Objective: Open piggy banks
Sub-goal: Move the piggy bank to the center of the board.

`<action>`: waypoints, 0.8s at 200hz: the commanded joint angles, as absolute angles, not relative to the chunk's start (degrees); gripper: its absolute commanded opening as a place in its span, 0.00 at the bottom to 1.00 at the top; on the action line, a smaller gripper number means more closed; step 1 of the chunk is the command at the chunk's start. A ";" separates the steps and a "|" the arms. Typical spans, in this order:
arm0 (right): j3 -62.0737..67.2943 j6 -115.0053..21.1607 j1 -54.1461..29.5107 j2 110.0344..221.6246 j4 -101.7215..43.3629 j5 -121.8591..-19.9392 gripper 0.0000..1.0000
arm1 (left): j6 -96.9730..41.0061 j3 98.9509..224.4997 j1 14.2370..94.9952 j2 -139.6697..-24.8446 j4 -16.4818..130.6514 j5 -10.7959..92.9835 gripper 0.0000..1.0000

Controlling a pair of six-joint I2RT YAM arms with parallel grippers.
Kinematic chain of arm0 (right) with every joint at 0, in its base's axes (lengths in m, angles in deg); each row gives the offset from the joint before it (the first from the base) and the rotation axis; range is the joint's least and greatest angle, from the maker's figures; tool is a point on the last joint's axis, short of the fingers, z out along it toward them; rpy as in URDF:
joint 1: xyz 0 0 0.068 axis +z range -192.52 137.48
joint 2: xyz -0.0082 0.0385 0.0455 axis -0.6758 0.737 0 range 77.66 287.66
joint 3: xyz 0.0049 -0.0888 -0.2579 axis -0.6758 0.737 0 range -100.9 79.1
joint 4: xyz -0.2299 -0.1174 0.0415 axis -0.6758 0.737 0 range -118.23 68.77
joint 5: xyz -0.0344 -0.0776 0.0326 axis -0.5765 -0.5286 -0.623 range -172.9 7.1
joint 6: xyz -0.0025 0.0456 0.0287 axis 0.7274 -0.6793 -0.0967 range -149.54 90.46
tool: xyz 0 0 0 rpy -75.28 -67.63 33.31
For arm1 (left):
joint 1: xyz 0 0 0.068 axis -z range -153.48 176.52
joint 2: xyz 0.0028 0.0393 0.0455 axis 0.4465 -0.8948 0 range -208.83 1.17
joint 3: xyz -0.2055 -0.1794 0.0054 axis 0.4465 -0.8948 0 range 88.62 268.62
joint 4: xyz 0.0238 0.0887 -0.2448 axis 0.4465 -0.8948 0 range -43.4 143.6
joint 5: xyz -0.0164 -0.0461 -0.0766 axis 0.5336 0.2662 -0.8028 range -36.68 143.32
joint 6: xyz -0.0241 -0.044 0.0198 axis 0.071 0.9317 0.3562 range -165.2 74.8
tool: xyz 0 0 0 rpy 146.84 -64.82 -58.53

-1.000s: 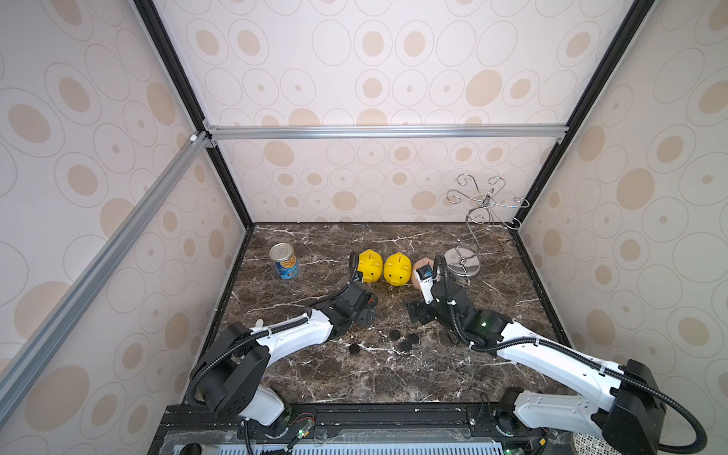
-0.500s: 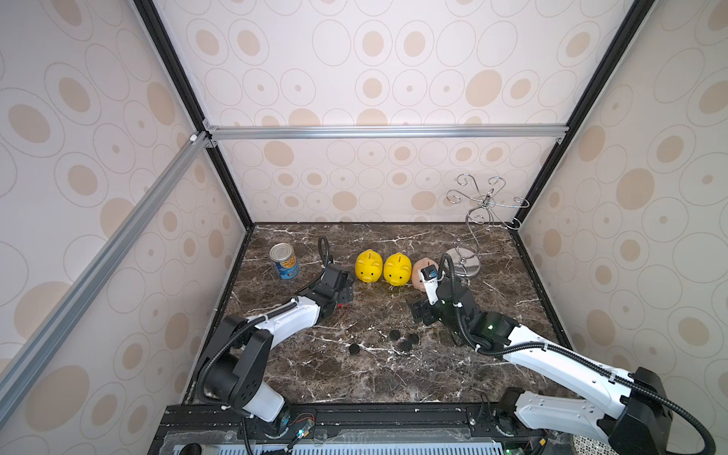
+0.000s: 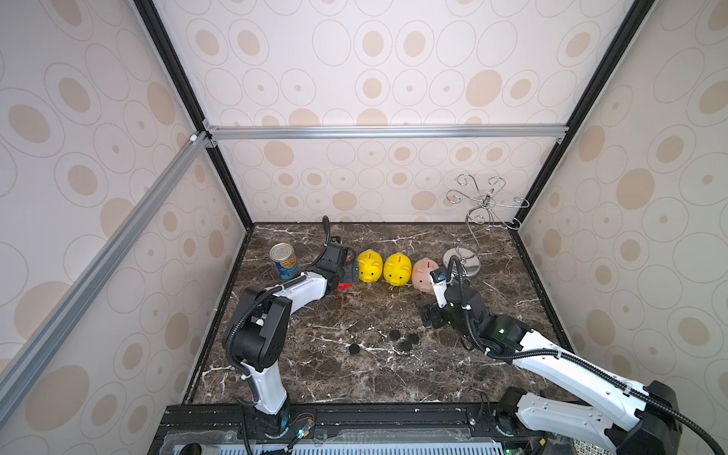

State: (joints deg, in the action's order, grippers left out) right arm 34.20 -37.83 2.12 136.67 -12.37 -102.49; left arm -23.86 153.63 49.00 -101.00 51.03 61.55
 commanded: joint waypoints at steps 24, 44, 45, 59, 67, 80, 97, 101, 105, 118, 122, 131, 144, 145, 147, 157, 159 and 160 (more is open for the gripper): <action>29.97 -36.79 1.94 134.98 -7.82 -103.73 1.00 | -26.69 159.52 48.82 -94.47 45.55 63.79 1.00; 28.04 -36.25 1.94 134.26 -5.97 -103.36 1.00 | -26.12 159.69 48.82 -90.89 43.77 65.11 1.00; 27.91 -36.19 1.94 134.22 -5.85 -103.28 1.00 | -26.04 159.53 48.79 -90.52 43.81 65.19 1.00; 26.45 -36.34 1.94 133.36 -4.40 -103.46 1.00 | -24.48 156.49 48.90 -85.43 44.91 65.91 1.00; 25.49 -35.34 1.95 132.69 -3.22 -103.25 1.00 | -23.43 154.31 49.01 -81.83 45.71 65.68 1.00; 25.15 -32.07 1.95 130.42 -2.76 -101.03 1.00 | -21.85 150.75 49.77 -76.05 45.92 66.31 1.00; 28.10 -33.83 1.95 127.03 -6.81 -103.40 0.98 | -20.27 145.28 51.97 -68.68 45.90 70.70 1.00; 29.35 -34.30 1.91 126.47 -8.45 -105.31 0.98 | -19.04 143.24 52.41 -66.86 46.47 73.01 1.00; 30.60 -34.66 1.88 126.04 -9.47 -107.60 0.98 | -17.77 141.38 53.12 -65.15 46.85 75.24 1.00; 34.75 -35.99 1.94 125.26 -12.37 -114.66 0.98 | -16.34 134.72 55.12 -59.15 50.04 81.46 1.00; 36.29 -35.40 1.93 125.22 -14.19 -116.75 0.98 | -15.94 132.45 55.66 -57.43 51.31 83.81 1.00; 40.21 -32.21 1.70 124.97 -19.33 -119.61 0.98 | -16.16 127.26 56.69 -53.77 54.71 88.83 1.00; 46.11 -26.35 0.63 124.48 -28.17 -120.62 0.98 | -16.31 121.11 57.01 -50.17 58.04 95.38 1.00; 46.34 -25.84 0.46 124.45 -28.55 -120.70 0.98 | -16.34 120.64 57.01 -49.90 58.28 95.93 1.00; 47.25 -25.05 0.28 124.43 -29.89 -120.93 0.98 | -16.37 119.83 56.99 -49.56 58.71 97.00 1.00; 51.02 -23.69 -1.46 124.43 -36.93 -122.15 0.98 | -17.66 115.02 56.98 -47.84 63.37 101.48 1.00; 51.89 -23.57 -2.00 124.60 -38.12 -122.13 0.98 | -18.65 113.77 56.96 -47.49 65.38 102.03 1.00; 52.27 -23.43 -2.26 124.64 -38.71 -122.07 0.98 | -19.18 112.97 56.94 -47.33 66.52 102.24 1.00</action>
State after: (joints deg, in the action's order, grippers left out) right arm 44.38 -30.27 0.81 124.27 -22.67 -115.32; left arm -18.02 121.92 56.91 -50.05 55.17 86.36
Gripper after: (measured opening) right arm 0.985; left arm 0.999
